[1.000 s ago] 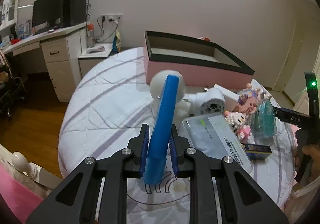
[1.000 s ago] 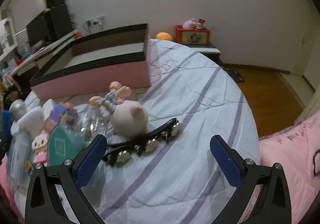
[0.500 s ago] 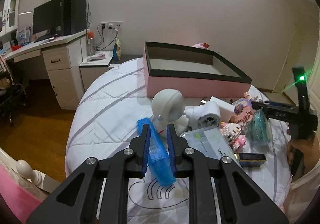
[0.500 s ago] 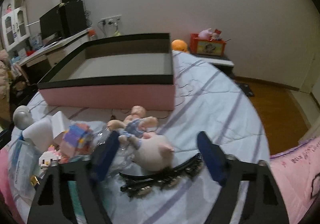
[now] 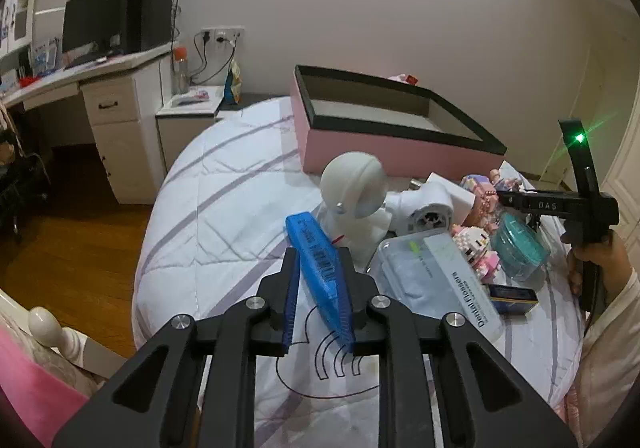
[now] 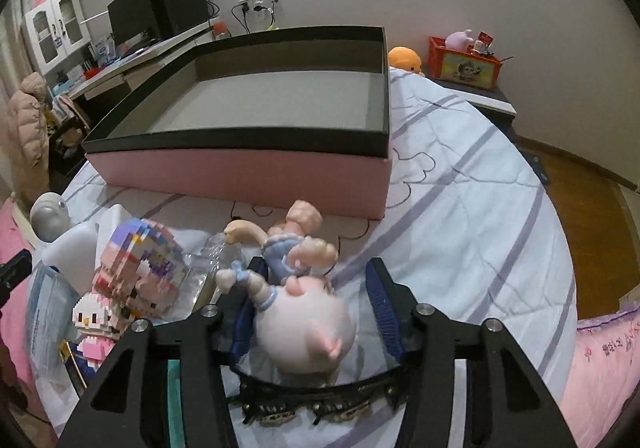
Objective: Organize rigid objects
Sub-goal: 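Close the left tool on the blue toothbrush while the right tool grasps the pig figurine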
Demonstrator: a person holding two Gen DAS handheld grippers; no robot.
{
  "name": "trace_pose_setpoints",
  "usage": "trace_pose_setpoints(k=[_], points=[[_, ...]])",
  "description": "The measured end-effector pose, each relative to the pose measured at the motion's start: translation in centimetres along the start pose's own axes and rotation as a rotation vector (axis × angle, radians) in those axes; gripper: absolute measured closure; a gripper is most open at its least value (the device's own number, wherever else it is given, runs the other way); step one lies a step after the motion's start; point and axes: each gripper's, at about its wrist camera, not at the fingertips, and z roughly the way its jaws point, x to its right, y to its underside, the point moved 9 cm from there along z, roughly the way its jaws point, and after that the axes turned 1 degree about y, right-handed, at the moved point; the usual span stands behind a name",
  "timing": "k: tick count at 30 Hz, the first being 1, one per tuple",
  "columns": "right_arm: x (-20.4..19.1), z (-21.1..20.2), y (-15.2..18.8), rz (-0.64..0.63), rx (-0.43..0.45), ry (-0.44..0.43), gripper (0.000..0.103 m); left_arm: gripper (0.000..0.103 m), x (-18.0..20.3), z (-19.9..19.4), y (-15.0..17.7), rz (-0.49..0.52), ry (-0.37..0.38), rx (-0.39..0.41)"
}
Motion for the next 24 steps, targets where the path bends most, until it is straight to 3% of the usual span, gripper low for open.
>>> trace_pose_setpoints(k=[3, 5, 7, 8, 12, 16, 20, 22, 24], points=[[0.2, 0.4, 0.0, 0.020, 0.002, -0.020, 0.047, 0.077, -0.3, 0.7, 0.4, -0.022, 0.012, -0.019], [0.1, 0.4, 0.1, 0.013, 0.011, -0.015, 0.047, 0.064, -0.5, 1.2, 0.7, -0.024, 0.005, -0.029], [-0.4, 0.1, 0.1, -0.005, 0.028, -0.027, 0.058, 0.053, -0.8, 1.6, 0.8, -0.029, -0.004, -0.026], [-0.6, -0.1, 0.1, -0.012, 0.039, -0.020, 0.062, 0.054, -0.8, 1.6, 0.8, -0.028, 0.006, -0.027], [-0.3, -0.2, 0.1, 0.005, 0.039, -0.015, 0.062, 0.063, -0.4, 1.7, 0.7, -0.020, 0.032, -0.049], [-0.3, -0.2, 0.1, 0.007, 0.040, -0.008, 0.062, 0.061, 0.9, 1.6, 1.1, -0.008, 0.052, -0.070], [-0.5, -0.3, 0.2, 0.007, 0.043, 0.000, 0.062, 0.062, 0.6, 2.7, 1.8, 0.014, -0.024, -0.079], [-0.4, -0.6, 0.3, 0.020, 0.048, 0.001, 0.062, 0.077, 0.2, 2.7, 1.6, -0.009, -0.043, -0.080], [-0.2, -1.0, 0.3, 0.036, 0.061, -0.004, 0.062, 0.077, -0.3, 2.6, 1.4, -0.009, -0.065, -0.074]])
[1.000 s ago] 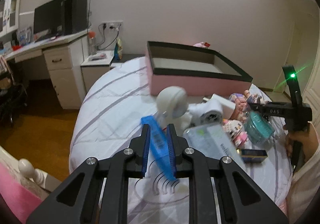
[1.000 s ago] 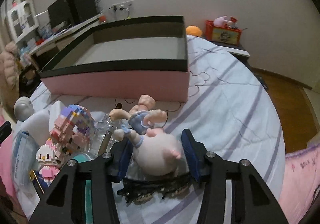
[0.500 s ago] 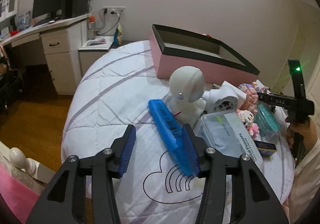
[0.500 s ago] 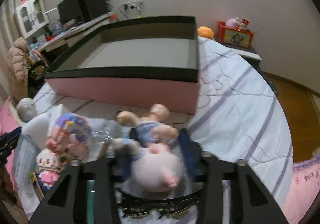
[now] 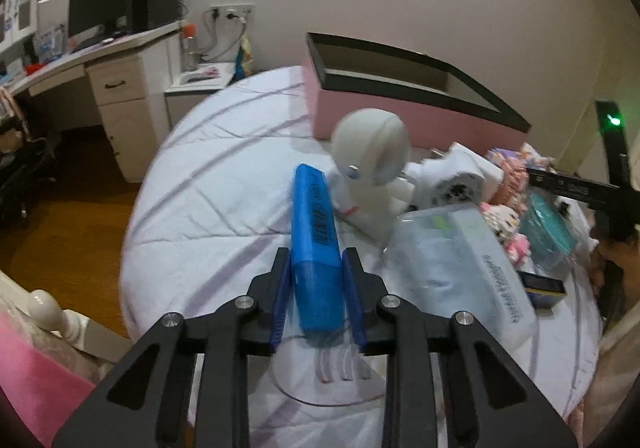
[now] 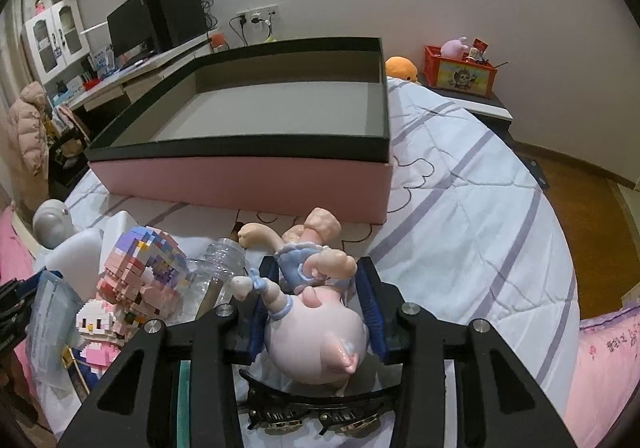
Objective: Organize rigid objects
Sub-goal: 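Close the left tool on the blue toothbrush while the right tool grasps the pig figurine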
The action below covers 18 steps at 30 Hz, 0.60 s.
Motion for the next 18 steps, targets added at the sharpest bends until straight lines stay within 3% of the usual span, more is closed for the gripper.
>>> trace_pose_setpoints(k=[11, 18], points=[[0.2, -2.8, -0.7, 0.020, 0.071, -0.011, 0.062, 0.082, 0.3, -2.8, -2.9, 0.013, 0.022, 0.109], [-0.4, -2.8, -0.2, 0.017, 0.060, -0.029, 0.062, 0.082, -0.5, 0.1, 0.2, -0.018, 0.016, -0.026]])
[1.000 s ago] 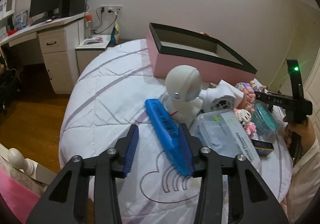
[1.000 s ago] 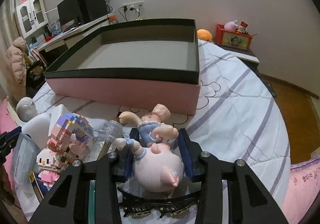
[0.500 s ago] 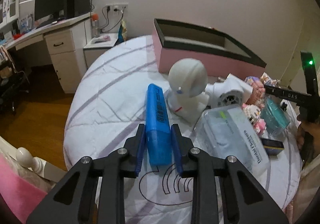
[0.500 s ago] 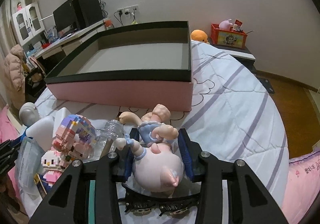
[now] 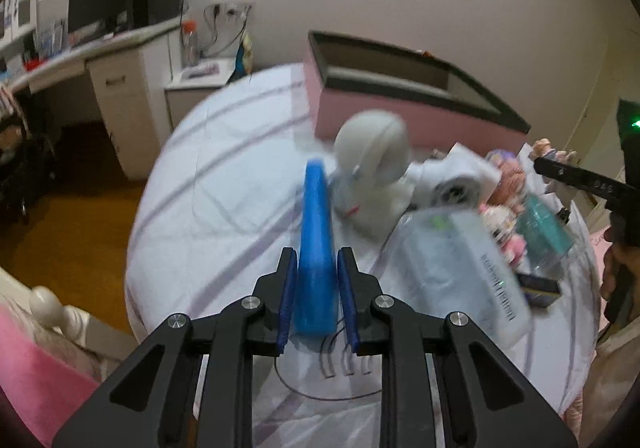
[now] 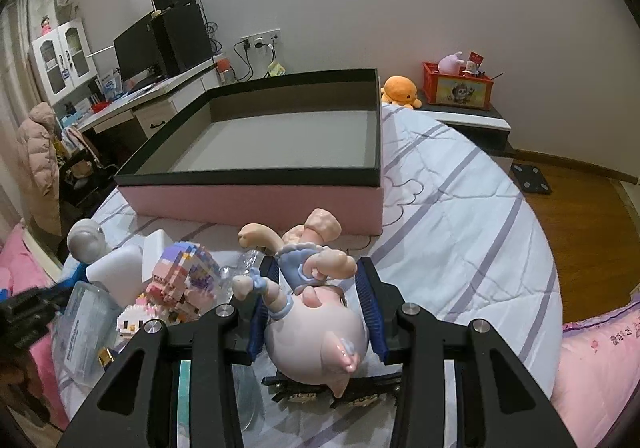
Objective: Organize rigid objects
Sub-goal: 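Close the left tool on the blue toothbrush while the right tool grasps the pig figurine, then carry toothbrush and pig figurine into the pink box and open both tools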
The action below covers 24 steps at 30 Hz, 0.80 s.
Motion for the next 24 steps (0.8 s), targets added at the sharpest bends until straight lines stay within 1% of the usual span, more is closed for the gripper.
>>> trace_pose_setpoints(k=[2, 3, 4, 6, 8, 10, 14, 16, 18, 21, 24], points=[[0.1, 0.2, 0.3, 0.007, -0.007, -0.002, 0.062, 0.081, 0.0, 0.2, -0.3, 0.002, -0.002, 0.002], [0.1, 0.3, 0.4, 0.009, -0.009, -0.003, 0.062, 0.079, 0.0, 0.3, -0.5, 0.003, -0.007, 0.002], [0.2, 0.4, 0.4, 0.012, -0.009, -0.003, 0.062, 0.073, 0.0, 0.6, -0.8, 0.002, -0.011, -0.005], [0.2, 0.4, 0.4, 0.015, -0.010, -0.006, 0.062, 0.069, 0.2, 1.1, -1.1, 0.010, -0.009, -0.012], [0.2, 0.4, 0.2, 0.013, -0.006, -0.004, 0.062, 0.073, 0.4, 1.5, -1.4, 0.025, -0.011, -0.003], [0.2, 0.5, 0.1, 0.011, -0.007, -0.003, 0.062, 0.085, 0.4, 1.8, -1.7, 0.032, -0.012, -0.003], [0.1, 0.6, -0.3, 0.001, -0.002, 0.003, 0.062, 0.085, 0.6, 1.2, -1.8, 0.051, -0.019, 0.030], [0.0, 0.4, -0.6, 0.000, 0.007, 0.001, 0.062, 0.085, 0.5, 0.6, -2.0, 0.046, -0.031, 0.046], [-0.2, 0.0, -1.2, -0.003, 0.021, 0.000, 0.062, 0.085, 0.3, -0.7, -2.6, 0.034, -0.040, 0.079], [-0.6, -0.5, -2.2, -0.013, 0.039, -0.002, 0.062, 0.085, 0.4, -2.2, -4.5, 0.024, -0.029, 0.113], [-1.1, -0.8, -3.5, -0.026, 0.057, -0.003, 0.062, 0.085, 1.7, -3.2, -7.1, 0.067, -0.018, 0.162]])
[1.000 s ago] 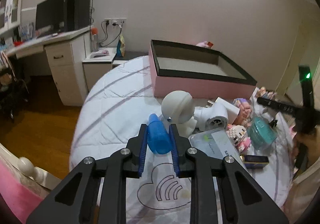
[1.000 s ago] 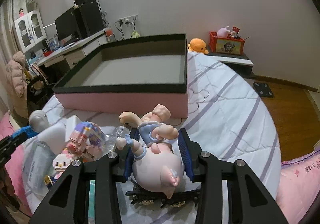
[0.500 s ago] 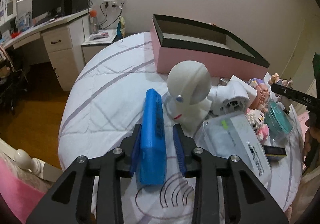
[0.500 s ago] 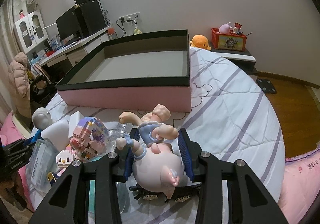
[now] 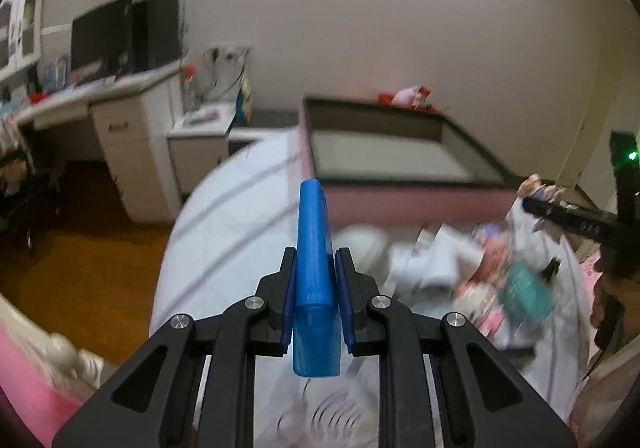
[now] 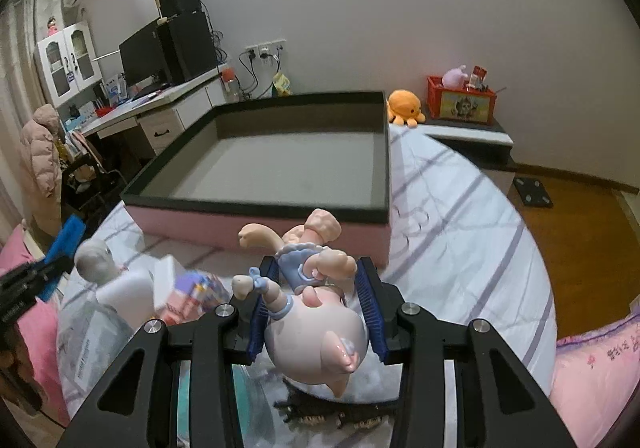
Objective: Organize rigid objects
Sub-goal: 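Carry toothbrush and pig figurine into the pink box and open both tools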
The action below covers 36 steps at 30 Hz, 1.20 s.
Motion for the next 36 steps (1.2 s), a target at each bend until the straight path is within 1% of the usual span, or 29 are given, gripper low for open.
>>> trace_pose_setpoints(k=[3, 5, 7, 9, 10, 12, 13, 15, 19, 20, 22, 24, 28, 31, 33, 35, 36], points=[[-0.4, -0.1, -1.6, 0.001, 0.021, -0.002, 0.062, 0.085, 2.2, 0.5, -3.4, 0.058, 0.025, 0.038], [-0.5, 0.1, -2.8, 0.014, 0.029, -0.004, 0.062, 0.084, 4.2, 1.6, -5.4, 0.092, 0.058, 0.032], [-0.8, 0.6, -4.1, 0.015, 0.040, 0.000, 0.062, 0.084, 6.1, 3.0, -7.2, 0.111, 0.111, 0.033], [-1.1, 1.5, -5.2, 0.023, 0.036, 0.000, 0.062, 0.084, 7.6, 5.0, -8.3, 0.115, 0.153, 0.004], [-1.2, 2.1, -5.8, 0.024, 0.035, 0.001, 0.062, 0.084, 8.1, 6.2, -8.8, 0.118, 0.152, -0.012], [-1.3, 3.6, -6.5, 0.026, 0.016, 0.007, 0.062, 0.084, 9.0, 8.3, -9.5, 0.159, 0.125, -0.042], [-1.3, 4.3, -6.8, 0.027, 0.004, 0.008, 0.062, 0.084, 9.4, 9.5, -9.9, 0.160, 0.141, -0.056], [-1.1, 6.3, -7.1, 0.026, -0.034, 0.013, 0.062, 0.084, 9.7, 11.6, -9.8, 0.146, 0.168, -0.109], [-1.2, 9.6, -6.8, 0.034, -0.112, 0.003, 0.061, 0.084, 9.4, 15.1, -9.1, 0.162, 0.125, -0.181], [-1.4, 10.1, -6.8, 0.034, -0.121, -0.007, 0.061, 0.084, 9.3, 15.8, -8.9, 0.149, 0.130, -0.199], [-1.8, 11.2, -6.4, 0.038, -0.153, -0.023, 0.061, 0.084, 9.0, 16.9, -8.2, 0.117, 0.139, -0.244], [-2.1, 12.2, -6.0, 0.037, -0.180, -0.029, 0.061, 0.084, 8.7, 17.3, -7.6, 0.124, 0.107, -0.271], [-2.2, 13.0, -5.7, 0.034, -0.192, -0.013, 0.061, 0.085, 8.6, 17.6, -7.3, 0.128, 0.078, -0.284], [-2.1, 13.1, -5.9, 0.042, -0.190, -0.011, 0.061, 0.085, 8.2, 17.7, -7.5, 0.106, 0.077, -0.281], [-2.1, 13.3, -6.0, 0.042, -0.194, -0.001, 0.061, 0.085, 8.0, 18.1, -7.4, 0.101, 0.061, -0.294], [-2.0, 13.3, -5.9, 0.053, -0.205, -0.002, 0.061, 0.081, 7.8, 18.2, -7.3, 0.096, 0.047, -0.297], [-2.0, 13.2, -6.0, 0.059, -0.202, -0.008, 0.060, 0.077, 7.6, 18.0, -7.4, 0.084, 0.042, -0.296]])
